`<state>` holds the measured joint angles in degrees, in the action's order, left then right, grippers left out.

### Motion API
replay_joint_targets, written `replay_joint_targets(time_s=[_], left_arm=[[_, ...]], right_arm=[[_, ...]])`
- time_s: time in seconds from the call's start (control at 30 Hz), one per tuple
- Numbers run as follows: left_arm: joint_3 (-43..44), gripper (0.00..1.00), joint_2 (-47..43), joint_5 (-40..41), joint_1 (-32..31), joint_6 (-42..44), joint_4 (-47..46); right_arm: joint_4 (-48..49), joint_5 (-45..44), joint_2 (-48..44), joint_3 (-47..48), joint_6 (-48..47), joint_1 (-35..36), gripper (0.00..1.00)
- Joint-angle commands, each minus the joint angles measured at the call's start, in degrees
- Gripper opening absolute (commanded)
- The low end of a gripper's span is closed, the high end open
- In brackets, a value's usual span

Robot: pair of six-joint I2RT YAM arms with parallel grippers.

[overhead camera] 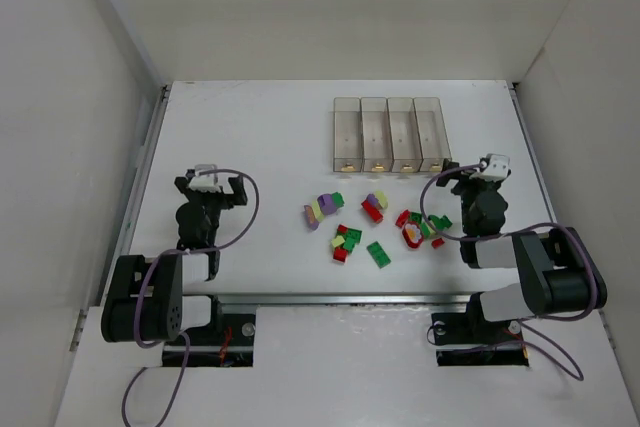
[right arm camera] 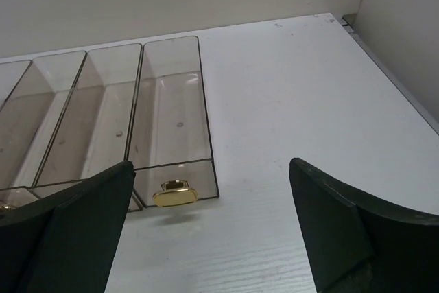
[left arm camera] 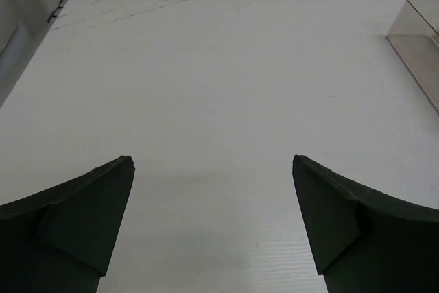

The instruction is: Sort the legos into containers by color

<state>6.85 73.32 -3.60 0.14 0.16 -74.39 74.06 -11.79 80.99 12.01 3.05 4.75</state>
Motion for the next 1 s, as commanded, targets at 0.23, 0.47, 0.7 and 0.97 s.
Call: replay_joint_targets(time_s=[0.23,0.47,0.7,0.97], left_arm=[[2.0,1.00,-4.5,-15.8,0.4,6.3,-6.1],[45.1,1.00,-7.3,-24.8,-8.4,36.9,69.0],[74.9,1.00,-4.5,-12.7,-12.7,43.6,92.7],[72.0,1.00,-3.2,-14.1,-17.6,36.7,97.5]], right_arm=[[-4.0,3.8,-7.6,3.7,-1.7,0.4,0.99],[-48.8,-2.1,-24.3,28.2,-18.7,10.3,0.99],[-71.8,-14.7,-24.3,58.1,-37.2,23.1,0.99],[-77.0,-18.4,-20.1,62.8,-31.7,25.0,0.99]])
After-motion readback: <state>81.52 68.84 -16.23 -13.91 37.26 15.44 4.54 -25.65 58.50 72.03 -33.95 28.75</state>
